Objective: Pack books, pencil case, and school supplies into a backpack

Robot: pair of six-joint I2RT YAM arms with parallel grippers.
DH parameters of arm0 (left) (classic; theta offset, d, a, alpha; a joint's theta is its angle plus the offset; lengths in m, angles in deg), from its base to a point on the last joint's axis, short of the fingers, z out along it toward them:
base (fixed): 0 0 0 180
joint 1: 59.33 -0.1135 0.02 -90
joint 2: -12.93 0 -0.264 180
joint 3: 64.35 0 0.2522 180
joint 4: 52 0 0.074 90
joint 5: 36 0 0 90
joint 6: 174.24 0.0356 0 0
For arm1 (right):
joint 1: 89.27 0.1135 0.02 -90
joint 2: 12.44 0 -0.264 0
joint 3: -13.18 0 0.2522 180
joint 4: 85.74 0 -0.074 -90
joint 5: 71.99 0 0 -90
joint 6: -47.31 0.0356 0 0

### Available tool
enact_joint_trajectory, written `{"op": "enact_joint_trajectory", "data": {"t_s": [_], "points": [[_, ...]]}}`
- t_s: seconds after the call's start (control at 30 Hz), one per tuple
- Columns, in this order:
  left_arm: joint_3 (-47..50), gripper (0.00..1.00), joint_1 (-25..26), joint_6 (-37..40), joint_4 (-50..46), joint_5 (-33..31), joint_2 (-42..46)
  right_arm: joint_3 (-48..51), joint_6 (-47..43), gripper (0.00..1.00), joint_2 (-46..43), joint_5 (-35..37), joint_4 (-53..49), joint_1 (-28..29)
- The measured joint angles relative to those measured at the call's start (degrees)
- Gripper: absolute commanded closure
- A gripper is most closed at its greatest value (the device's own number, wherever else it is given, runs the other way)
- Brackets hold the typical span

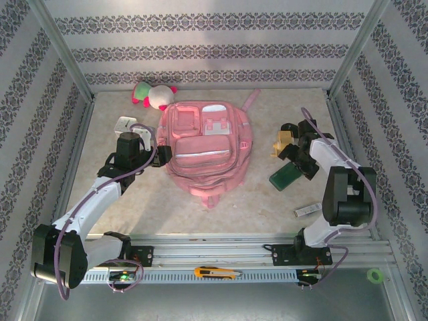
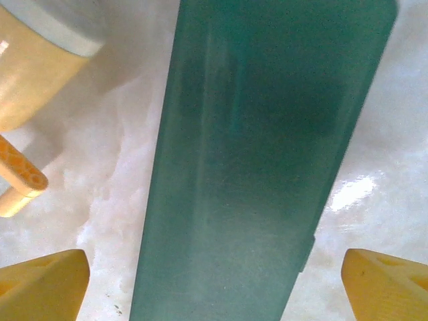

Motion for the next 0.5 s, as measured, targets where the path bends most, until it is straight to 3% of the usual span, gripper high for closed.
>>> {"op": "enact_joint_trajectory", "data": {"t_s": [0.27, 0.5], "points": [[0.0, 0.36, 0.0, 0.22, 0.0, 0.0, 0.0, 0.0, -0.68, 0.08, 4.76, -2.29, 1.51, 0.02], [0.0, 0.36, 0.0, 0.22, 0.02, 0.0, 0.0, -0.15, -1.88, 0.34, 7.08, -2.56, 0.98, -0.13]]}}
